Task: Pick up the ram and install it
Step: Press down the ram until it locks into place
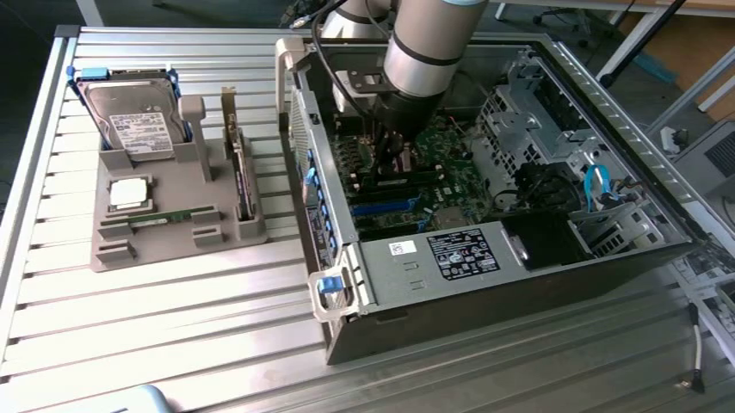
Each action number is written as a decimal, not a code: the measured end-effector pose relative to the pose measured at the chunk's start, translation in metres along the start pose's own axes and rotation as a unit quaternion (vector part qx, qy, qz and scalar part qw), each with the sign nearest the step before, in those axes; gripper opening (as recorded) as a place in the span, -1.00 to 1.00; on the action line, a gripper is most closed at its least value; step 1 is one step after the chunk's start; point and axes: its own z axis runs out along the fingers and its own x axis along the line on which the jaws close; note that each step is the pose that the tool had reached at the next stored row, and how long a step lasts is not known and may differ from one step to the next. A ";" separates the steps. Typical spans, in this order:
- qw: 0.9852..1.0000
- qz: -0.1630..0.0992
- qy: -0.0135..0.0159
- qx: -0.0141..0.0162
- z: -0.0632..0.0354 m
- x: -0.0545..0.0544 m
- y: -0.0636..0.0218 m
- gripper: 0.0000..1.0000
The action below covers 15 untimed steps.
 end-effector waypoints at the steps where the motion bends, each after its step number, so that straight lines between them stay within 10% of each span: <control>1: 1.000 0.000 0.000 0.000 0.0001 0.000 0.0000 -0.79; 15: 1.000 0.000 0.000 0.000 0.0022 0.001 -0.0001 -0.79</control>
